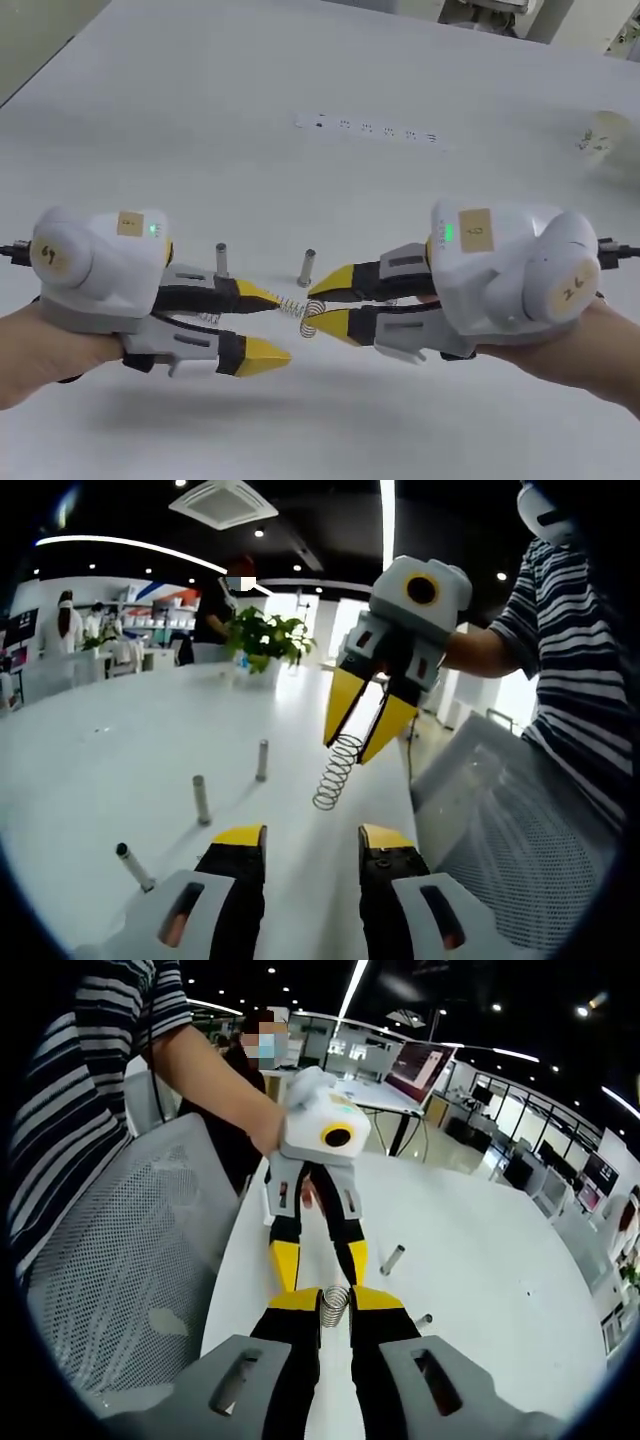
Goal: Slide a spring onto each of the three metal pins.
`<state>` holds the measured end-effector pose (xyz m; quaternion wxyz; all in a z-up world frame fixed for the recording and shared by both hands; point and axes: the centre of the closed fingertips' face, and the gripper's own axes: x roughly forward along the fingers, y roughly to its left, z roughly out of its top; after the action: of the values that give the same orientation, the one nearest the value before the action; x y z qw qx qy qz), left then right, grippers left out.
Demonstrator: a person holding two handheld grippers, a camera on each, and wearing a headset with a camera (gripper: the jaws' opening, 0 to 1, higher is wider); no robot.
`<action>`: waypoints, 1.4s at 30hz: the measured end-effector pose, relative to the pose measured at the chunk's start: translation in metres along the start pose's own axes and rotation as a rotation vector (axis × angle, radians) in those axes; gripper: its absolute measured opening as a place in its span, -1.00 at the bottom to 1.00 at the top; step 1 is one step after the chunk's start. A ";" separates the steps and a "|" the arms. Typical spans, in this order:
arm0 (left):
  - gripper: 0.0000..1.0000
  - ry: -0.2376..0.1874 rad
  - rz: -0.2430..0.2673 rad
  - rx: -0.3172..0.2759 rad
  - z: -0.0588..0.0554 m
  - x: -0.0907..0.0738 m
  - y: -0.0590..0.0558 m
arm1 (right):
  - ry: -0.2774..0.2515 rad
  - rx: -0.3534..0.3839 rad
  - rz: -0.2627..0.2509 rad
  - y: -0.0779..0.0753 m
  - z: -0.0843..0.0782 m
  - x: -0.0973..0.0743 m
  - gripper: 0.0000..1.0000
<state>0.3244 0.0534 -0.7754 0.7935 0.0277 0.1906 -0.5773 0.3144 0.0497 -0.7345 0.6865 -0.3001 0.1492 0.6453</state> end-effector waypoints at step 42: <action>0.76 -0.046 0.192 -0.082 -0.016 -0.056 0.034 | 0.072 0.092 -0.110 -0.029 -0.048 -0.028 -0.85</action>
<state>0.3372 0.1199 -0.7775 0.8498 -0.0002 0.1922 -0.4907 0.3482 -0.0010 -0.7488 0.7282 -0.2991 0.1863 0.5878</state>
